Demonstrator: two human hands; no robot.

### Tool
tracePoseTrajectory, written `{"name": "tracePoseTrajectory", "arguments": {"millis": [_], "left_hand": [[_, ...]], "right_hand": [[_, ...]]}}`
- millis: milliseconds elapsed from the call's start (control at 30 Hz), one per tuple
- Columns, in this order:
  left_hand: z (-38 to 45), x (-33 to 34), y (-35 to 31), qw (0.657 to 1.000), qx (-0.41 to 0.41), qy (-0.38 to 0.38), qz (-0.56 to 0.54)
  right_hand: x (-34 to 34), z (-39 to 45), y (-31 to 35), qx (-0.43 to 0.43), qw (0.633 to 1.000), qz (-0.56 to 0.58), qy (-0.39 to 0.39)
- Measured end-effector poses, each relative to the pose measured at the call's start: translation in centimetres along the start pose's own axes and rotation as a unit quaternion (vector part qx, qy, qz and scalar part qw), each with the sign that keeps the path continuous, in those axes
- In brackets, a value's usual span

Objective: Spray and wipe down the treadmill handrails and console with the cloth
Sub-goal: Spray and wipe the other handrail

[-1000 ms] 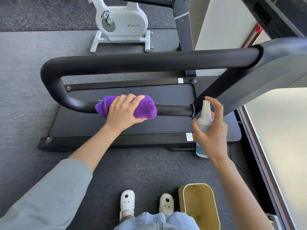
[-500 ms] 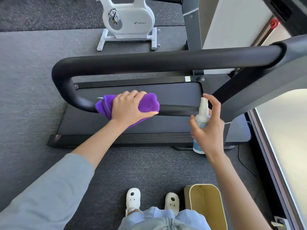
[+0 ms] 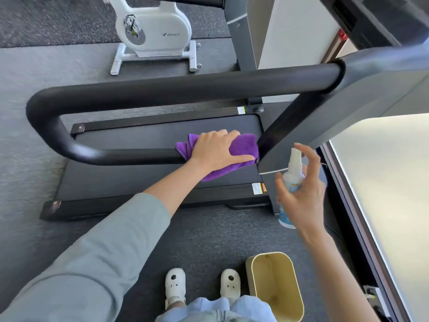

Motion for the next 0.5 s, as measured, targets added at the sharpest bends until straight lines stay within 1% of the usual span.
{"name": "tracePoseTrajectory", "arguments": {"millis": [100, 200, 367, 433, 500], "left_hand": [[-1.9, -1.6, 3.2, 0.999, -0.019, -0.023, 0.023], [-4.4, -3.1, 7.0, 0.998, -0.037, -0.019, 0.048], [-9.0, -6.6, 14.6, 0.995, -0.050, -0.034, 0.079], [-10.4, -7.8, 17.5, 0.993, -0.060, -0.036, 0.092], [-10.8, -8.3, 18.6, 0.992, -0.054, -0.036, 0.109]], "right_hand": [[1.3, 0.2, 1.2, -0.012, 1.000, 0.007, 0.006], [3.6, 0.4, 2.8, -0.013, 0.999, 0.027, 0.032], [6.8, 0.2, 5.7, -0.047, 0.997, 0.039, 0.039], [7.8, -0.1, 6.5, -0.043, 0.997, 0.040, 0.043], [8.3, -0.4, 7.3, -0.037, 0.998, 0.041, 0.042]]}}
Point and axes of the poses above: each hand's wrist, its own z-axis towards the middle knuckle, its own x-axis out of the palm, y = z × x, the point moved 8 cm from there along z, towards the middle knuckle, and after that the axes turned 6 degrees about -x, right-handed, at the moved point
